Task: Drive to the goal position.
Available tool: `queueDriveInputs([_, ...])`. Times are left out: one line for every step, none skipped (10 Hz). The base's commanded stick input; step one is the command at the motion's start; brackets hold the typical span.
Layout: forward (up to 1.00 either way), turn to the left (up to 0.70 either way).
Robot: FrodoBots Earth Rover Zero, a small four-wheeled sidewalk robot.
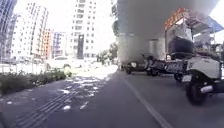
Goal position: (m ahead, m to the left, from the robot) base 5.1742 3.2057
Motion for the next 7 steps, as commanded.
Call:
queueDriveInputs([0.7,0.0])
queueDriveInputs([0.7,0.0])
queueDriveInputs([0.7,0.0])
queueDriveInputs([0.7,0.0])
queueDriveInputs([0.7,-0.14])
queueDriveInputs([0.7,-0.14])
queueDriveInputs([0.7,-0.04])
